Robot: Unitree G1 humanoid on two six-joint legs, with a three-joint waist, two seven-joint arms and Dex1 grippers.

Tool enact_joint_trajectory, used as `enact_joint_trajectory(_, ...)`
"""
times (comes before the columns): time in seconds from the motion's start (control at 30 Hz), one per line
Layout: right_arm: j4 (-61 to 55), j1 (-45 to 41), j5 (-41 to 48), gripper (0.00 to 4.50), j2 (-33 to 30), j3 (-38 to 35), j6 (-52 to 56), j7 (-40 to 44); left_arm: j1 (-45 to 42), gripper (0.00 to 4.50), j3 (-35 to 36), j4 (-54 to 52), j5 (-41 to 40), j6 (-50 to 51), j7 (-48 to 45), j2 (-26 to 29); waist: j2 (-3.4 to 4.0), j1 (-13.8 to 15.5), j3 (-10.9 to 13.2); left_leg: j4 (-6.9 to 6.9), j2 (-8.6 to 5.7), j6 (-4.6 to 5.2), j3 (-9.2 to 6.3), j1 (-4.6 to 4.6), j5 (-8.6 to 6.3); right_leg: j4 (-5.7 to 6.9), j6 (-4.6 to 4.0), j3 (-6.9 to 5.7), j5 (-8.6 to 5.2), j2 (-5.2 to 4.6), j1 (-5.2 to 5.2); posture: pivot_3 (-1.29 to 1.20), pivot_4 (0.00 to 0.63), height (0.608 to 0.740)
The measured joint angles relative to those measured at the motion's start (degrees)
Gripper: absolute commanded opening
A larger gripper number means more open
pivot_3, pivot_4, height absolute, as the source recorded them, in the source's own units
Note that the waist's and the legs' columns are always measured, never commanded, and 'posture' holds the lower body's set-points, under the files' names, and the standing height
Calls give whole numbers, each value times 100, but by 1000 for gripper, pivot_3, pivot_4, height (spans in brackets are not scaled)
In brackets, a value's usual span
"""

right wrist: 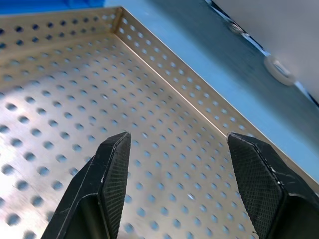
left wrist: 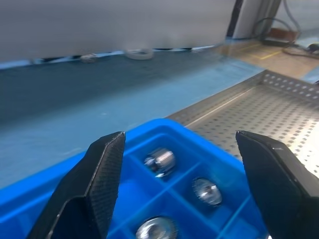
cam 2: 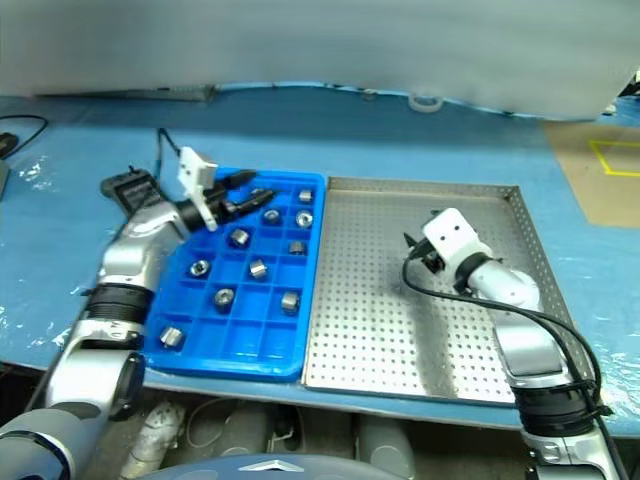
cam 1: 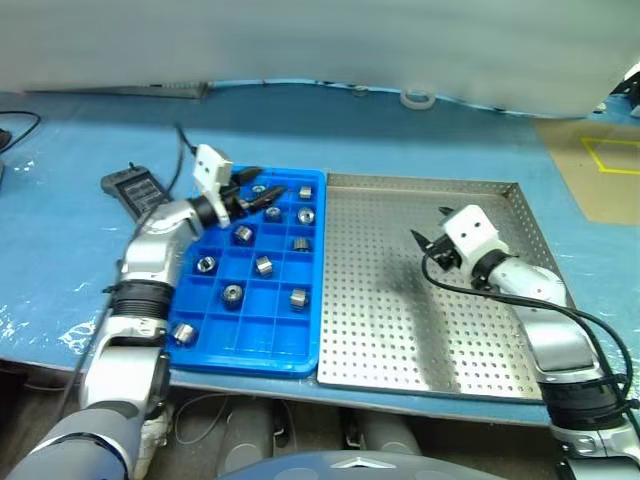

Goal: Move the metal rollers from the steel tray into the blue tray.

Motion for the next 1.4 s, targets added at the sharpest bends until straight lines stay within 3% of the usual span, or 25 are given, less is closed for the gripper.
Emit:
enact_joint_trajectory(0.13, -31, 289, 9, 3268, -569, -459, -128, 247, -73, 3757, 245, 211, 31, -199, -171, 600, 1, 31, 0, 0, 0, -5, 0, -1, -3, -3, 0, 0, 0, 0, 2, -215, 150, 740)
enact_joint_trajectory(0.23, -34, 366, 73, 3268, -695, -773, -142, 310, -70, 3757, 324, 184, 19, -228, -305, 736, 1, 42, 0, 6, 0, -2, 1, 1, -5, -4, 0, 0, 0, -1, 8, -214, 150, 740)
enact_joint_trajectory(1.4, 155, -74, -84, 3268, -350, -265, -384, 91, 400, 3757, 124, -673, -95, 43, -101, 13, 0, 28, 0, 13, 1, -1, 0, -2, -3, 3, -1, -2, 0, -1, 5, -193, 150, 740)
